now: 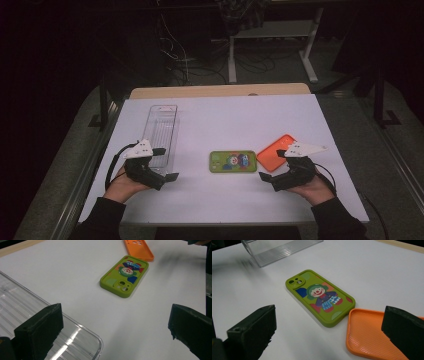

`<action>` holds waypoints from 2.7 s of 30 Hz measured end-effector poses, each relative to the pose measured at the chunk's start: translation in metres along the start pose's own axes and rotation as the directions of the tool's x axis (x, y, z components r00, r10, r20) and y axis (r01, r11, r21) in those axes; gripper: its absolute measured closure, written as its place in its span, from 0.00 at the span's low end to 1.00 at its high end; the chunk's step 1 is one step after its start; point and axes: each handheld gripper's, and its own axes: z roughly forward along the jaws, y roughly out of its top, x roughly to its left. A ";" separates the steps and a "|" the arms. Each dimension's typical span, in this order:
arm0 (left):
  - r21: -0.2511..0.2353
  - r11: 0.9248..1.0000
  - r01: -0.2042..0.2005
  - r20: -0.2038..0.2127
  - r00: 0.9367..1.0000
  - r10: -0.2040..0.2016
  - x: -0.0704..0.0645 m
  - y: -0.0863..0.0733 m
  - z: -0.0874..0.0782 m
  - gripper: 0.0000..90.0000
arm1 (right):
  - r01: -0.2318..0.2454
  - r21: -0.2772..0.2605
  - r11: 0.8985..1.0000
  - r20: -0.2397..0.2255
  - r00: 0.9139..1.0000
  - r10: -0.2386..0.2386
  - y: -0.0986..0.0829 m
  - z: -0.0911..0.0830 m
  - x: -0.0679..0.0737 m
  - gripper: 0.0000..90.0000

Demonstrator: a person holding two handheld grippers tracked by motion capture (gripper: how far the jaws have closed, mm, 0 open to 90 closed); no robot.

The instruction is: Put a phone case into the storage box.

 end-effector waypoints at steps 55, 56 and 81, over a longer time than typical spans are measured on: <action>0.004 1.000 -0.001 -0.018 1.000 0.001 0.006 0.002 0.003 0.00 | -0.145 0.262 0.954 0.129 0.985 0.114 0.055 0.094 -0.061 0.79; 0.005 1.000 -0.001 -0.016 1.000 0.001 0.006 0.002 0.003 0.00 | -0.151 0.268 0.951 0.132 0.984 0.119 0.054 0.095 -0.061 0.83; 0.011 1.000 0.000 -0.014 1.000 0.001 0.005 0.003 0.005 0.00 | -0.136 0.408 0.903 0.112 0.989 0.098 0.039 0.104 -0.059 0.98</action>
